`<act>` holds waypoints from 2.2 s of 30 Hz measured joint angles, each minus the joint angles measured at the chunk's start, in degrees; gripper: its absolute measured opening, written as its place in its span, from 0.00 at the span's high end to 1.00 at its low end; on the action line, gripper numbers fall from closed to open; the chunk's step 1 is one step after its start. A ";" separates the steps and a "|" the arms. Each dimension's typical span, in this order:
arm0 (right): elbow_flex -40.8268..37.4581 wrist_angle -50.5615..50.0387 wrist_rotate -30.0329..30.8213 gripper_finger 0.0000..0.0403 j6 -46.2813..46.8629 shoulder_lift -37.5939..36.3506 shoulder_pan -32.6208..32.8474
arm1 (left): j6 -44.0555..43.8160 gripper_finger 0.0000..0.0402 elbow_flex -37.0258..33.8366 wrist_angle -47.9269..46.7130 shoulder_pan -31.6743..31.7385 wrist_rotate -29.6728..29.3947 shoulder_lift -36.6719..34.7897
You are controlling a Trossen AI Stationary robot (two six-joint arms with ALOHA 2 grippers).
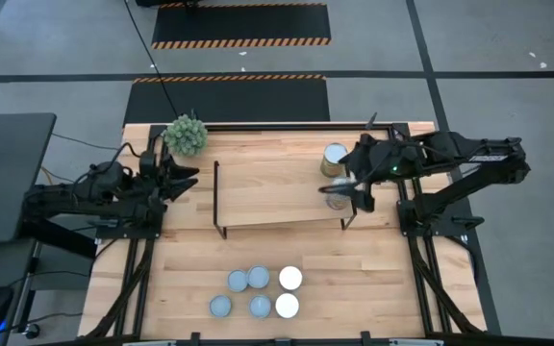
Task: Pick and place cans onto a shelf
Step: Put the light blue can on the shelf
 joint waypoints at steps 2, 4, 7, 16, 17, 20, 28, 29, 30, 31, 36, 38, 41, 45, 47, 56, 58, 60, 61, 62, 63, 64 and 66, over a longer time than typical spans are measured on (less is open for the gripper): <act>0.75 1.98 0.51 0.03 -0.33 2.04 1.63 | 1.90 0.50 1.39 0.07 0.02 0.08 1.53; 0.94 4.52 0.47 0.03 -0.32 4.25 3.01 | 3.57 0.50 3.06 -0.89 0.02 0.10 3.11; 0.94 8.20 0.04 0.03 -0.37 7.51 5.22 | 5.74 0.50 5.97 -3.69 0.02 0.40 5.33; 2.45 14.59 -2.63 0.04 -0.32 16.05 10.50 | 6.49 0.50 13.04 -11.16 0.02 4.17 9.20; 3.31 14.63 -2.74 0.05 -0.32 17.19 10.88 | 6.49 0.50 13.54 -11.61 0.02 4.21 9.38; 6.80 14.53 -4.19 0.07 -0.25 20.91 11.84 | 6.49 0.50 14.50 -11.75 0.02 4.22 9.69; 12.65 11.97 -12.80 0.07 -0.82 31.43 14.14 | 6.39 0.50 15.76 -12.50 0.02 6.94 9.68; 12.69 12.05 -14.03 0.06 -1.46 32.35 14.30 | 6.40 0.50 15.76 -12.50 0.02 7.03 9.68; 12.70 11.99 -15.20 0.06 -2.01 33.26 14.49 | 6.39 0.50 15.78 -12.56 0.03 7.05 9.68; 12.72 11.91 -16.10 0.05 -2.58 34.16 14.62 | 6.37 0.50 15.78 -12.77 0.04 7.04 9.68; 12.72 11.65 -19.04 0.01 -5.25 38.02 15.69 | 1.20 0.50 15.78 -12.83 0.02 7.05 9.68; 12.72 11.53 -19.24 0.01 -6.58 39.20 16.34 | -2.02 0.50 15.78 -12.83 0.03 7.04 9.68; 12.72 11.23 -19.15 0.01 -8.88 40.46 17.30 | -5.43 0.50 15.78 -12.83 0.03 7.00 9.68; 12.76 10.83 -18.28 0.01 -11.12 40.94 17.88 | -8.12 0.50 15.78 -12.79 0.04 6.98 9.66; 12.74 10.29 -17.08 0.01 -11.17 41.32 17.97 | -9.47 0.50 15.78 -12.85 0.04 6.96 9.66; 12.33 12.35 -14.52 0.01 -16.39 45.00 17.40 | -8.86 0.50 15.78 -13.29 0.03 6.94 9.66; 12.33 12.31 -14.64 0.01 -17.42 45.63 17.29 | -9.02 0.50 15.78 -13.29 0.04 6.96 9.66; 12.35 12.64 -14.18 0.01 -18.28 46.42 17.01 | -9.02 0.50 15.78 -13.29 0.04 7.06 9.66; 12.33 12.59 -14.18 0.01 -18.16 46.76 16.94 | -9.04 0.50 15.78 -13.29 0.02 7.09 9.66; 12.34 13.03 -14.25 0.01 -18.09 46.97 16.94 | -9.06 0.50 15.78 -13.29 0.02 7.09 9.66; 12.35 13.20 -14.47 0.01 -17.86 47.04 16.95 | -9.06 0.50 15.78 -13.29 0.02 7.11 9.66; 12.34 13.15 -15.08 0.01 -17.86 47.15 16.93 | -9.10 0.50 15.78 -13.29 0.02 7.12 9.66; 12.33 13.68 -16.09 0.01 -17.89 47.63 16.92 | -9.11 0.50 15.78 -13.28 0.00 7.14 9.66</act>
